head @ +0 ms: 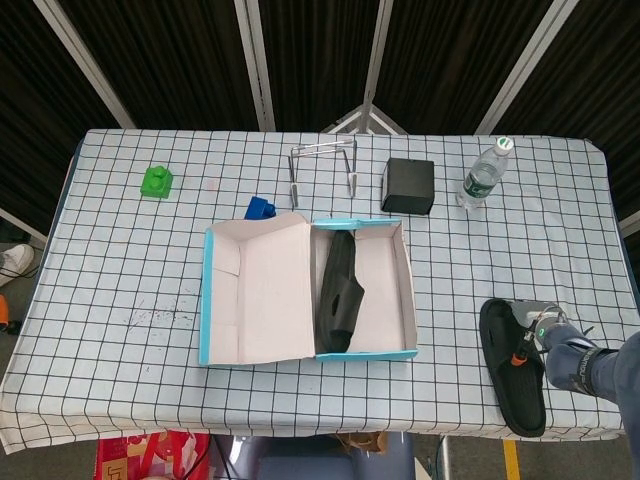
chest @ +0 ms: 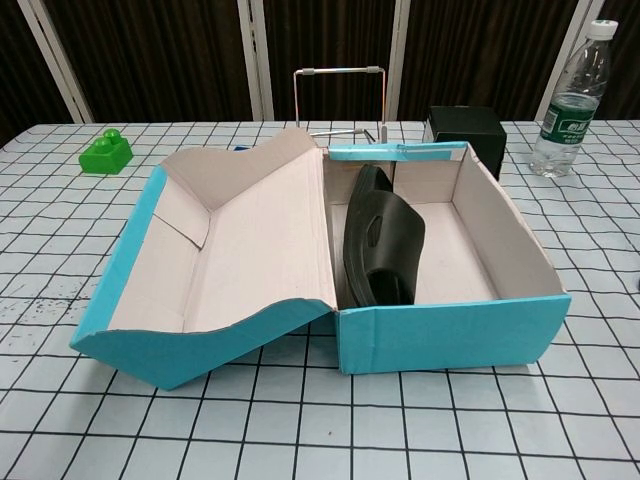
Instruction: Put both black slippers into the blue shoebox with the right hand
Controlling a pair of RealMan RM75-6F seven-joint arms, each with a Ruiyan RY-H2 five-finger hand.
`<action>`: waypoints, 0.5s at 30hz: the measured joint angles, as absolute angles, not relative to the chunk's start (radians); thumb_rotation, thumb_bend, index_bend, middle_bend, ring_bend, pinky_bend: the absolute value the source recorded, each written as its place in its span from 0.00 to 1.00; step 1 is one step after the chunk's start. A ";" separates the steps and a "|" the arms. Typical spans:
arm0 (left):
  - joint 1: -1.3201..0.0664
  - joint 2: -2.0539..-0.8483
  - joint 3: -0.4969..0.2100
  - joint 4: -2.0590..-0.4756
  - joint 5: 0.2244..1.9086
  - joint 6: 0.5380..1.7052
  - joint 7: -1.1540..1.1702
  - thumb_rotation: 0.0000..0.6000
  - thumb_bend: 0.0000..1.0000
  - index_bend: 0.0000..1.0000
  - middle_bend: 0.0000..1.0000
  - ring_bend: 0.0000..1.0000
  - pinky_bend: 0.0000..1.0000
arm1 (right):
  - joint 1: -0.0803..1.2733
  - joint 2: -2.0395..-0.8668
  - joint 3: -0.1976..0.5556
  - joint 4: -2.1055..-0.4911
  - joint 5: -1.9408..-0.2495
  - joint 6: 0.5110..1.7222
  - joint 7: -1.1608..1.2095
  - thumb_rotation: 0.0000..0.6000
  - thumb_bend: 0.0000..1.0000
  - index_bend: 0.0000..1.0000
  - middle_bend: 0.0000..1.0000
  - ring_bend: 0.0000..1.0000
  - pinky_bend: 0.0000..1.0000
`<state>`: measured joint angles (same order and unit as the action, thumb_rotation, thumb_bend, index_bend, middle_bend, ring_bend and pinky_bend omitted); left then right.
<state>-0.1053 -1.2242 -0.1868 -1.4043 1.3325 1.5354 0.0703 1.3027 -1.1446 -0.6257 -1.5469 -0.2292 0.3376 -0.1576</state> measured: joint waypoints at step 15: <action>-0.107 -1.226 -0.187 -1.401 1.330 1.531 0.067 1.00 0.71 0.15 0.00 0.00 0.02 | 1.287 -1.148 -0.612 -1.547 -0.304 0.365 -0.124 1.00 0.11 0.14 0.19 0.02 0.09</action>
